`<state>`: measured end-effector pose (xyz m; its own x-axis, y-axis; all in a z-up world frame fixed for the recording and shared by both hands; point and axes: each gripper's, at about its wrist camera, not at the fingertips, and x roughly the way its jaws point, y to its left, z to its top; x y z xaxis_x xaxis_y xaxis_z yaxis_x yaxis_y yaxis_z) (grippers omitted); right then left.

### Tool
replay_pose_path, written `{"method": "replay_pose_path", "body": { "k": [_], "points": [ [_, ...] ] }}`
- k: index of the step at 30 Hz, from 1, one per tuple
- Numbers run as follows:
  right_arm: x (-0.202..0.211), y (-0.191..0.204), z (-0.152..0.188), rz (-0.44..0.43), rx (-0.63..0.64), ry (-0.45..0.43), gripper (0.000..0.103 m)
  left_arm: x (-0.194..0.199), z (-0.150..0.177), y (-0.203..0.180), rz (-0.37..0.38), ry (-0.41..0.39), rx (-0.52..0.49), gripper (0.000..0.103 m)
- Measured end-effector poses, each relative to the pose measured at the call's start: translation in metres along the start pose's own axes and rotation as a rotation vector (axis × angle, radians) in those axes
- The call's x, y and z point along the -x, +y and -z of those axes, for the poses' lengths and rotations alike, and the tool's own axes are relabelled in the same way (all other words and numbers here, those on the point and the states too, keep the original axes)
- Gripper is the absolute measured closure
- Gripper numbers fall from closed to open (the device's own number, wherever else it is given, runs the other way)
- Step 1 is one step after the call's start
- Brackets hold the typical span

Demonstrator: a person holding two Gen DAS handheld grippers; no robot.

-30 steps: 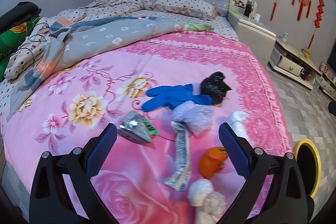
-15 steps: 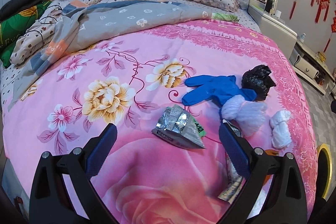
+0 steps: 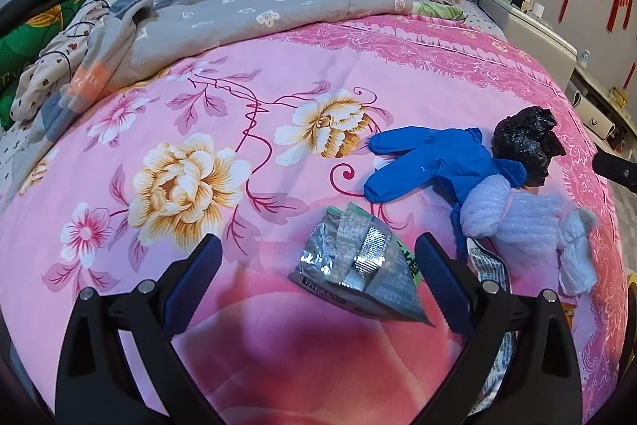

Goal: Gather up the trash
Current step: 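Move both tools back over the bed toward the foil wrapper and glove, then grasp the silver foil wrapper with the left tool while the right tool grasps the black bag, then carry the foil wrapper and black bag over the yellow-rimmed bin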

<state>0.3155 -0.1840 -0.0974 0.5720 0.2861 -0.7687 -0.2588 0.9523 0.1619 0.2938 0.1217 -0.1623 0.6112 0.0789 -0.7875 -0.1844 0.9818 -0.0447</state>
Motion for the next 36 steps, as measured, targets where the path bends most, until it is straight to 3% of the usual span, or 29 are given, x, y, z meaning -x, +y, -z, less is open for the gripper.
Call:
{"method": "replay_pose_path", "body": {
  "k": [12,20,23,25,28,36],
  "points": [
    [-0.063,0.009,-0.031,0.025,0.02,0.035,0.024,-0.018,0.002,-0.002,0.045,0.008,-0.01,0.011],
    [-0.091,0.015,-0.038,0.044,0.045,0.058,0.037,-0.026,0.005,-0.013,0.086,0.013,-0.06,0.041],
    [-0.094,0.023,-0.036,0.045,0.067,0.052,0.051,-0.026,0.005,-0.014,0.091,0.007,-0.059,0.058],
    [-0.094,0.028,-0.036,0.041,0.081,0.048,0.064,-0.024,0.004,-0.013,0.093,0.001,-0.053,0.06],
    [-0.092,0.035,-0.034,0.047,0.097,0.043,0.069,-0.022,0.004,-0.009,0.094,-0.006,-0.039,0.063],
    [-0.075,0.027,-0.033,0.067,0.081,0.026,0.073,-0.008,0.001,0.002,0.103,-0.041,-0.011,0.063]
  ]
}}
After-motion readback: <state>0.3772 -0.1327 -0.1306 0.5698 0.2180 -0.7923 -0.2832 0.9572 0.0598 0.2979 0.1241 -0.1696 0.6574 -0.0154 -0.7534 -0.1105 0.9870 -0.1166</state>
